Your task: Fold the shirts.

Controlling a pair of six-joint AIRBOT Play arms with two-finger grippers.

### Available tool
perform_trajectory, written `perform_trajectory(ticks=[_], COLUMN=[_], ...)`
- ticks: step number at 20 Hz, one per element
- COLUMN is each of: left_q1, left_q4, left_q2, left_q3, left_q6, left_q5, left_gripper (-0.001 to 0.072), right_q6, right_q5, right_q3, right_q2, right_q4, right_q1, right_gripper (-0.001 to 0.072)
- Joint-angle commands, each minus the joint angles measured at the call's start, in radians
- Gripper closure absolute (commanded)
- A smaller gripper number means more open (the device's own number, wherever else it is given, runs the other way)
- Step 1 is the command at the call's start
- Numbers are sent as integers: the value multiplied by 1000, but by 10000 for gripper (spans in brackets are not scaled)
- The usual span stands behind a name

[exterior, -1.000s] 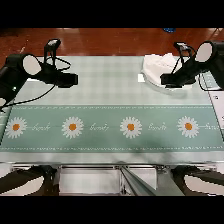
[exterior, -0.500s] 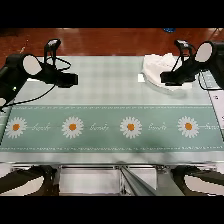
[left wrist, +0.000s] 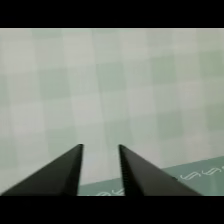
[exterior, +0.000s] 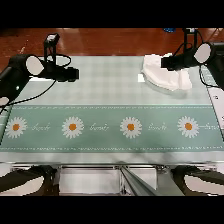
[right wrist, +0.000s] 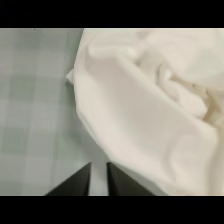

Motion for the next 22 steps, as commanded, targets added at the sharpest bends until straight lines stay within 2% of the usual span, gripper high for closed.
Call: perform_trajectory(ticks=[1, 3, 5, 7, 9, 12, 15, 17, 18, 19, 20, 22], left_q1=[-1, 4, 7, 7, 8, 7, 8, 9, 14, 23, 38, 82], left_q4=[-2, -1, -2, -2, -2, -23, -75, -74, -74, -71, -71, -71], left_q2=[-26, -43, -56, -63, -63, -63, -53, -33, -14, 10, 40, 102], left_q3=[0, 0, 0, 0, 0, 0, 7, 26, 33, 35, 34, 34], left_q6=[1, 1, 1, 1, 1, 1, 1, 2, 10, 13, 13, 13], left_q5=[81, 81, 81, 97, 132, 129, 51, -55, -104, -143, -180, -245], left_gripper=[202, 202, 202, 202, 202, 202, 202, 203, 202, 202, 203, 202], right_q6=[7, 14, 97, 173, 169, 89, 26, -16, -60, -119, -166, -196], right_q5=[-214, -358, -438, -392, -327, -219, -104, -26, 18, 70, 103, 116], right_q3=[1, 1, 14, 72, 130, 186, 186, 187, 187, 187, 187, 187], right_q2=[-35, -94, -173, -280, -367, -447, -476, -477, -476, -473, -463, -403], right_q4=[-50, -154, -195, -185, -149, -77, -9, 47, 80, 128, 188, 280], right_q1=[1, -6, -41, -106, -158, -207, -212, -202, -200, -197, -198, -198], right_gripper=[297, 297, 299, 301, 301, 301, 308, 366, 465, 646, 688, 689])
